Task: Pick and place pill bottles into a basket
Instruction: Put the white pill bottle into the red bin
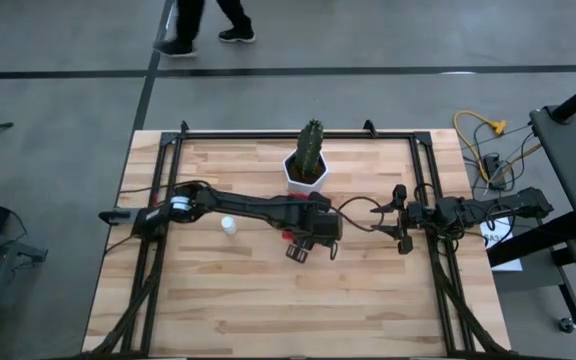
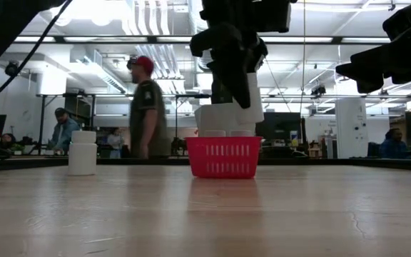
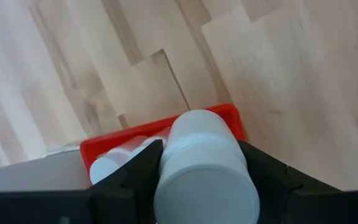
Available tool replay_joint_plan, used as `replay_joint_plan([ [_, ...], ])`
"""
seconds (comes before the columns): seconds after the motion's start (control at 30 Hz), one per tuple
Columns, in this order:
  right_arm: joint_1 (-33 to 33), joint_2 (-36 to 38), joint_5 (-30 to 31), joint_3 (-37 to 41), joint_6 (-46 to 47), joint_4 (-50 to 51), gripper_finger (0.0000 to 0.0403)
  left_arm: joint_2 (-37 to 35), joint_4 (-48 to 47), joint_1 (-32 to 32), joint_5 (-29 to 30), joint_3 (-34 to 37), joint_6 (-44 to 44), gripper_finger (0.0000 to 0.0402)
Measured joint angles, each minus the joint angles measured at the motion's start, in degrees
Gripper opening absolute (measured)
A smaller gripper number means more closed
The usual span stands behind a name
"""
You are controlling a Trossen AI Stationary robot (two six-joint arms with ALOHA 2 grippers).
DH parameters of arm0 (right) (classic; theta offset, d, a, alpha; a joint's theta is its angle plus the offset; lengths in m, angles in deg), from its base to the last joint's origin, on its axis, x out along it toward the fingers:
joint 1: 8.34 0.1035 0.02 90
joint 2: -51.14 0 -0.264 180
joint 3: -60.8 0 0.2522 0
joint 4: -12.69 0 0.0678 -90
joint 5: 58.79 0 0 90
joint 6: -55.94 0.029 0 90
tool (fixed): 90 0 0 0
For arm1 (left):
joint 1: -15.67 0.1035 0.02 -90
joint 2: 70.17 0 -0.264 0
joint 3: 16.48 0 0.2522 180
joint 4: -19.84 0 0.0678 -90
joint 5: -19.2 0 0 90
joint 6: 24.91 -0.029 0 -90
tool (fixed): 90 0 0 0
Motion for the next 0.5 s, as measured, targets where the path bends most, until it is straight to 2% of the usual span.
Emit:
replay_joint_plan([
  [0.5, 0.02, -0.07, -0.02, 0.0, 0.07, 0.0, 0.0201, -0.39, -2.23, 0.0, 1.49, 1.0, 1.36, 0.0159],
])
